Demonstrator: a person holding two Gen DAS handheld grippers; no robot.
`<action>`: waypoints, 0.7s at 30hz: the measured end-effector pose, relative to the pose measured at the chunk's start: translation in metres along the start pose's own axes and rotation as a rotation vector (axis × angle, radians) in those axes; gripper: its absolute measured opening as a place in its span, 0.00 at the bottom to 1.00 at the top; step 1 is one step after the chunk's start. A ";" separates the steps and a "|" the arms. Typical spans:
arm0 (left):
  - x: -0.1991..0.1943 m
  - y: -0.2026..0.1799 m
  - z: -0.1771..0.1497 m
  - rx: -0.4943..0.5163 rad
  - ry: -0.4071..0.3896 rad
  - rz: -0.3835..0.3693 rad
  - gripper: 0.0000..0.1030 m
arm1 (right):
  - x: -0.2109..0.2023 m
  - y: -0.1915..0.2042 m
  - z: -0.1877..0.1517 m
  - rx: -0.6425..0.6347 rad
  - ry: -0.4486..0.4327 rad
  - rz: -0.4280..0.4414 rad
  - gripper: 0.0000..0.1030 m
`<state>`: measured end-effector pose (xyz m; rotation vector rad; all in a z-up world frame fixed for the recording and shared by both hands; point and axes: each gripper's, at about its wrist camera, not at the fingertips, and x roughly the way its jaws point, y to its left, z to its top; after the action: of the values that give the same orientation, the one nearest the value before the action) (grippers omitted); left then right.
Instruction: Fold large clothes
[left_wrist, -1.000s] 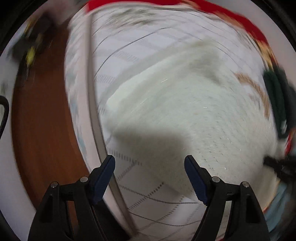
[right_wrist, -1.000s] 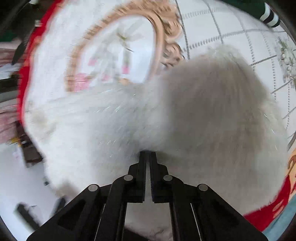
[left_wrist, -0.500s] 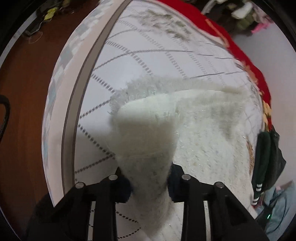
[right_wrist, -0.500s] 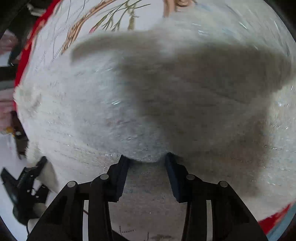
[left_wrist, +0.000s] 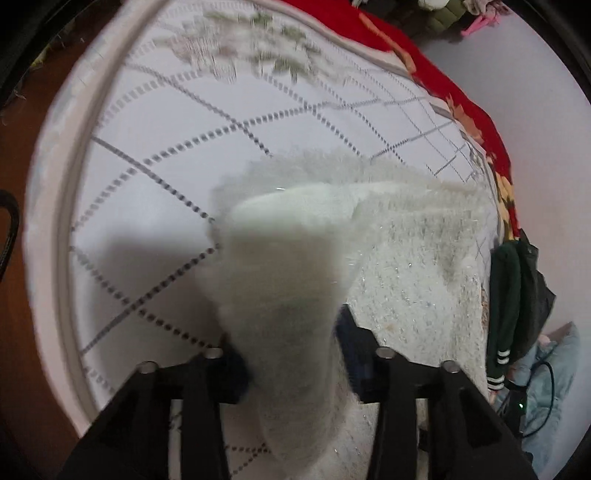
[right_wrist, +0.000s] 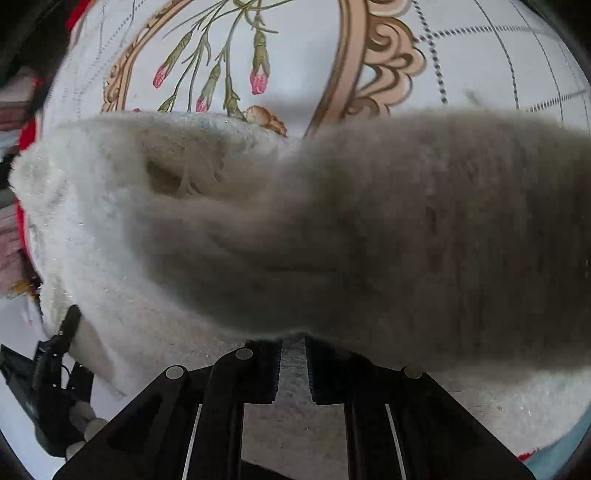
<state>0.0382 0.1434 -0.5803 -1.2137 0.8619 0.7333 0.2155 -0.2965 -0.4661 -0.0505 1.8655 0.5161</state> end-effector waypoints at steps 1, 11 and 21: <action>0.002 0.001 0.000 0.007 0.002 -0.020 0.54 | 0.000 -0.002 -0.001 0.007 -0.002 -0.012 0.12; 0.005 -0.035 -0.002 0.151 -0.082 0.042 0.25 | -0.053 -0.032 -0.023 0.089 -0.045 0.125 0.14; -0.048 -0.101 -0.025 0.400 -0.252 0.034 0.18 | -0.040 -0.158 -0.060 0.313 -0.127 0.283 0.04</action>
<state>0.0970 0.0965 -0.4936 -0.7352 0.7748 0.6846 0.2206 -0.4701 -0.4654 0.4500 1.8172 0.4028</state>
